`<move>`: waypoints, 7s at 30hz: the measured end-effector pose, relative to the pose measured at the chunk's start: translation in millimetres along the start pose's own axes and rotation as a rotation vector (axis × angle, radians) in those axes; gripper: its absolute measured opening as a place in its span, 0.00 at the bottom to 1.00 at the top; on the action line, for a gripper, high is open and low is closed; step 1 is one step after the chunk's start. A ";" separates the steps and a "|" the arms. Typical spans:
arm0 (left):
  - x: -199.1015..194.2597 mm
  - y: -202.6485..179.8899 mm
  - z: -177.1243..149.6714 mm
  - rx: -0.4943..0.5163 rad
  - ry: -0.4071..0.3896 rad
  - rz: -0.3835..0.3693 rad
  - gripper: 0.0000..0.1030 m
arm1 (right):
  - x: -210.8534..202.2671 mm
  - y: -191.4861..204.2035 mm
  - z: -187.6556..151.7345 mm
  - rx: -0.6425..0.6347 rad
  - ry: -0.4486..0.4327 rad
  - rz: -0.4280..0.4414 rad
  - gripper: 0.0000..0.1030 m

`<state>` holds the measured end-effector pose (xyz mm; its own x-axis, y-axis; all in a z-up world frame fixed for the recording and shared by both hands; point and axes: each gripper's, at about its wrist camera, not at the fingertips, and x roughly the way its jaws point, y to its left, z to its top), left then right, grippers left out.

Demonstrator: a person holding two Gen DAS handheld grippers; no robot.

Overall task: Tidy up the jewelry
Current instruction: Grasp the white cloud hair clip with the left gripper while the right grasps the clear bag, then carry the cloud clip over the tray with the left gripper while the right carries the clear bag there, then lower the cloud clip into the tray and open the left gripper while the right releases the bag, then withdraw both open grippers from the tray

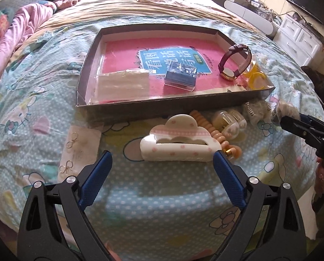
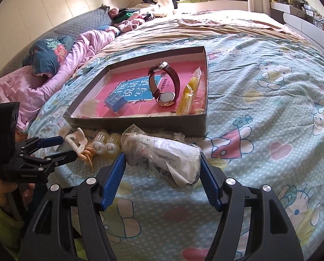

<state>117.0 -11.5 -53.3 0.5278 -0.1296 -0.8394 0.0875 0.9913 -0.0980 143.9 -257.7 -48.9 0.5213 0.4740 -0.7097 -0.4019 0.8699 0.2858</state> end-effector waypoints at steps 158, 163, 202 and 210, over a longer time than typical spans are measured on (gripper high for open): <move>-43.2 48.4 95.2 -0.092 -0.282 -0.003 0.91 | 2.1 41.9 76.4 -0.048 -0.115 -0.049 0.84; -63.7 50.5 92.6 -0.106 -0.321 -0.005 0.91 | -11.3 41.0 77.0 -0.049 -0.145 -0.051 0.84; -111.8 9.6 47.7 -0.048 -0.374 0.012 0.91 | -51.9 33.4 48.8 -0.075 -0.167 -0.043 0.85; -97.0 -3.8 35.9 -0.018 -0.322 0.020 0.91 | -44.7 29.7 36.2 -0.083 -0.127 -0.037 0.85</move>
<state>95.8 -3.5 47.7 0.7699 -0.1071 -0.6291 0.0605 0.9936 -0.0952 136.0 -248.2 14.6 0.6256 0.4597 -0.6303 -0.4388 0.8754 0.2029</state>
